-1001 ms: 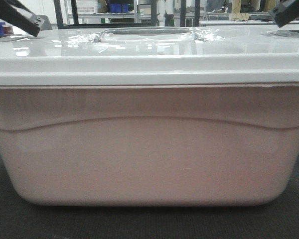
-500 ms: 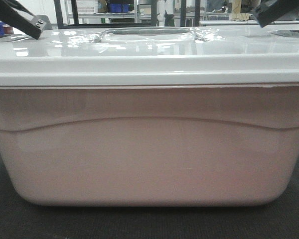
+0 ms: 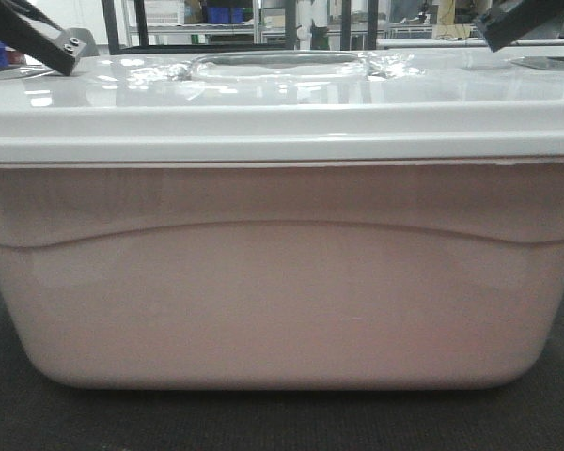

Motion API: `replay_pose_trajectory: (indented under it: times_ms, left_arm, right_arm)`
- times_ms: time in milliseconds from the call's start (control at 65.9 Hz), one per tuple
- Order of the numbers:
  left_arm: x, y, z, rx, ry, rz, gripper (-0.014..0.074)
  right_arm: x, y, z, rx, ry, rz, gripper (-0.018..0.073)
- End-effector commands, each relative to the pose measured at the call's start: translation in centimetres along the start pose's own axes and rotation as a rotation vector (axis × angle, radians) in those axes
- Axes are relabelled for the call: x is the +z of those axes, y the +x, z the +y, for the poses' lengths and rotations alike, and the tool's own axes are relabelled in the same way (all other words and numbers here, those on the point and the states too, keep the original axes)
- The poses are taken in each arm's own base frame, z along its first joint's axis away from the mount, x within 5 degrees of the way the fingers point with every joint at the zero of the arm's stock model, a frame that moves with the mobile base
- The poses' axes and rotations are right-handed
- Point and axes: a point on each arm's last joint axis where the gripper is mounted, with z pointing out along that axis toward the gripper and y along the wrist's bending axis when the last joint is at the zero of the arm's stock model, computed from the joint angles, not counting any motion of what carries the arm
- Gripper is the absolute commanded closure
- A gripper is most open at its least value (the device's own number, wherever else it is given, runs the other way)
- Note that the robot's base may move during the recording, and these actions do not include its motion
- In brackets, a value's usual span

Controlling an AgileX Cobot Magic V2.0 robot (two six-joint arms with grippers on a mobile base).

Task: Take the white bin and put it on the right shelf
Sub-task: 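Close both grippers on the grey side handles of the bin, then lift the pink bin off the mat with both grippers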

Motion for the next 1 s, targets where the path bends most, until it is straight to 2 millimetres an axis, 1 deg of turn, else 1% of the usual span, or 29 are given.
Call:
replay_pose_trajectory:
  times_ms: [0,531,622,788,864,986]
  left_arm:
    - [-0.62,-0.33,-1.77,0.036,0.064,-0.030,0.0197]
    - [-0.62,-0.33,-1.77,0.036,0.064,-0.030,0.0197]
    - [-0.62,-0.33,-1.77,0.036,0.064,-0.030,0.0197]
    - [-0.62,-0.33,-1.77,0.036,0.064,-0.030,0.0197]
    - [-0.62,-0.36,-1.75,0.036,0.061,-0.033,0.0197]
    - [-0.62,-0.41,-1.70,0.035,0.056,-0.039,0.0197]
  right_arm:
    - [-0.65,-0.37,1.71,-0.022,-0.092,-0.041,-0.0052]
    - [-0.69,-0.62,1.85,-0.013,-0.105,-0.067,-0.0046]
    - [-0.69,-0.68,1.80,-0.012,-0.100,-0.074,0.0015]
    - [-0.69,-0.64,1.83,-0.013,-0.104,-0.069,0.0204]
    - [-0.69,-0.63,1.84,-0.013,-0.104,-0.068,0.0244]
    - [-0.69,-0.63,1.84,-0.013,-0.104,-0.068,0.0253]
